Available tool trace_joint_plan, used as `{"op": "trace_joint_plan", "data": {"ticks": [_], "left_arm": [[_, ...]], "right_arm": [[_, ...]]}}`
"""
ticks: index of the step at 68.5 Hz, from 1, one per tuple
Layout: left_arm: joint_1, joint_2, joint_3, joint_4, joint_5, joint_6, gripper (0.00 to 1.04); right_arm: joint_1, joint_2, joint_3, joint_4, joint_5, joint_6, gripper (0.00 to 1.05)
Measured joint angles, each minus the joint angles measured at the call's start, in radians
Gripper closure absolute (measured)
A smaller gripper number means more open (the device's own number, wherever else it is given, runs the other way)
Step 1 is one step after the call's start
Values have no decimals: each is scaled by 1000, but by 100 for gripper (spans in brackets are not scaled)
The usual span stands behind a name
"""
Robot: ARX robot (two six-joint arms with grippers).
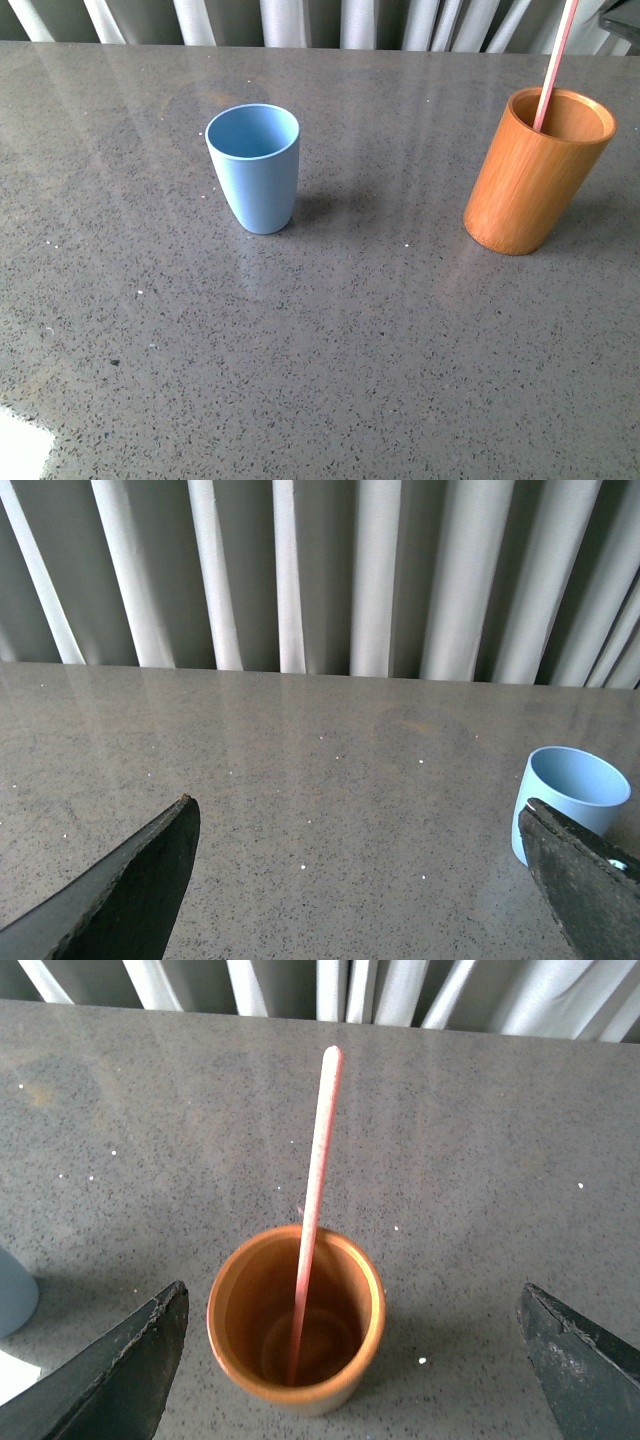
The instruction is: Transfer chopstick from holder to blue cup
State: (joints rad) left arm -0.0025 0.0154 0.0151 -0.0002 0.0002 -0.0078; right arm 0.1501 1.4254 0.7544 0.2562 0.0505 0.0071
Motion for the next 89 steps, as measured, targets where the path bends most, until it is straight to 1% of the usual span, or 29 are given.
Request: {"op": "trace_joint_plan", "data": {"ticks": [10,31,64,82,85,89], "left_arm": [[0,0,0,0,0,0,9],[0,0,0,0,0,0,9],[0,0,0,0,0,0,9],[0,0,0,0,0,0,9],[0,0,0,0,0,0,9],[0,0,0,0,0,0,9]], "right_arm": [[10,145,129,0,0,13,9],[13,282,301,-40,14,27,9],[3,391,416,-71,6,45,9],[0,409,434,-73,6,54,9],[0,410,434,-73,6,56,10],[0,412,434,-74,5,58,14]]}}
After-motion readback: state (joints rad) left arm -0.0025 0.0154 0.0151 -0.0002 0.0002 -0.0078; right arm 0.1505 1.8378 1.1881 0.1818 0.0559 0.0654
